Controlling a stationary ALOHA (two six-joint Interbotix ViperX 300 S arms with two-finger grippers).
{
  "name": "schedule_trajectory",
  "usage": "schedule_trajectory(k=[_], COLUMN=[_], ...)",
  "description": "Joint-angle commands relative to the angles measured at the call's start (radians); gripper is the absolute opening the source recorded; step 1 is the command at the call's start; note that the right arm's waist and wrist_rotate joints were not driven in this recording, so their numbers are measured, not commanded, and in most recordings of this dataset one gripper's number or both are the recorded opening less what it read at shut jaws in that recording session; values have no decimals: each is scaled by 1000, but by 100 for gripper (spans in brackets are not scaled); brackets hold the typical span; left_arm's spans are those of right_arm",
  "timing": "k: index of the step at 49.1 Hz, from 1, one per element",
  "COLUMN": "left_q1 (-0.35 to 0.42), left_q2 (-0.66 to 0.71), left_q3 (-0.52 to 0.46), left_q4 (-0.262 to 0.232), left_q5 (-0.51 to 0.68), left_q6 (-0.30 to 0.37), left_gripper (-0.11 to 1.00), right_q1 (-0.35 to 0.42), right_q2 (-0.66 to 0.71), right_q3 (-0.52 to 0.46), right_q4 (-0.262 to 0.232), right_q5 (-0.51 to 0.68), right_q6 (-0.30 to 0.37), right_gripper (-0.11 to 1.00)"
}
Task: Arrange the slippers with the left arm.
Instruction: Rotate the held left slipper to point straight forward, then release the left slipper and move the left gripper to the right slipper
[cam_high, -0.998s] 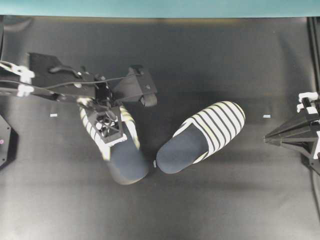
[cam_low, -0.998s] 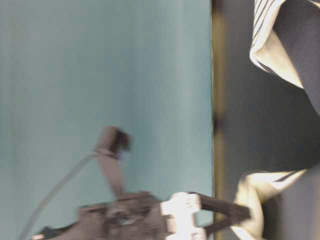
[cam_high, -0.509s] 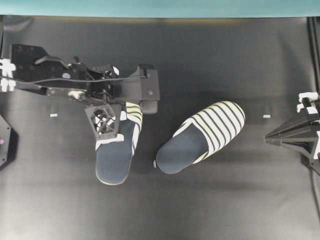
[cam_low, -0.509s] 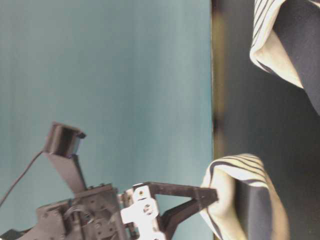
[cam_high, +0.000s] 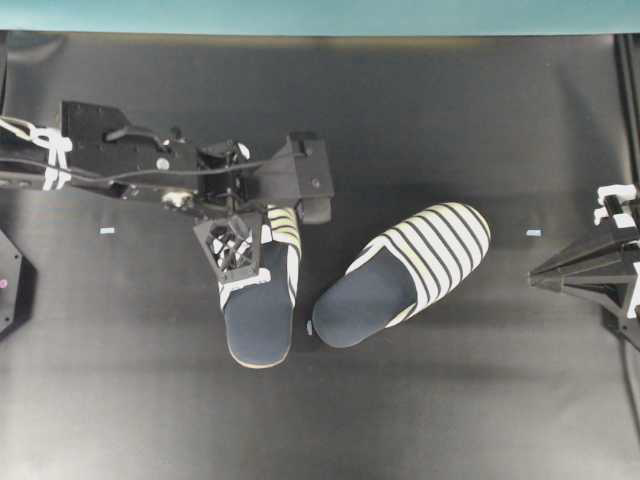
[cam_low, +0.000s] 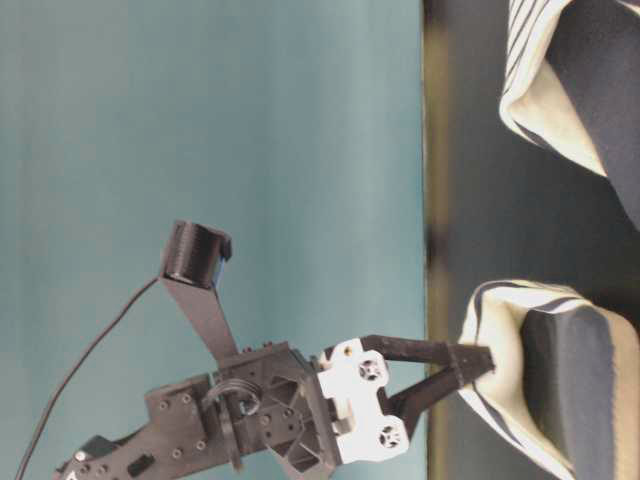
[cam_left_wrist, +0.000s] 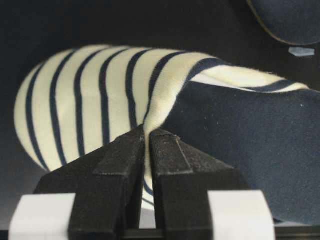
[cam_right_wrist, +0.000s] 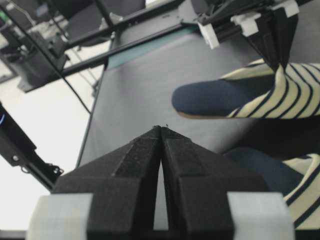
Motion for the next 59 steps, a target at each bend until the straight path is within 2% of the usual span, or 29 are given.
schedule_trajectory(k=[1,21,24,28,34,37,39,49,56,59], left_q1=[-3,-6,-6,-5,-6,-11,-17,-44,-57,-57], left_q2=[-11,-11,-11,-11,-14,-26,-41,-83,3,64], left_q3=[3,46,48,49,46,32,20,-130,-255,-305], left_q4=[2,2,2,2,2,2,2,2,2,2], left_q5=[-21,-98,-97,-98,-83,-66,-57,-51,-75,-77], left_q6=[-25,-51,-64,-80,-57,-29,-2,178,305,390], left_gripper=[1,4,16,42,77,87,90,90,90,90], right_q1=[0,0,0,0,0,0,0,0,0,0], right_q2=[5,5,5,5,5,5,5,6,5,5], right_q3=[-6,-8,-6,-6,-8,-8,-6,-6,-2,-2], right_q4=[2,2,0,0,2,2,2,2,2,0], right_q5=[-5,-3,-3,-3,-5,-5,-5,-6,-6,-8], right_q6=[0,2,2,2,0,0,2,0,2,2], right_gripper=[0,0,0,0,0,0,0,0,0,0])
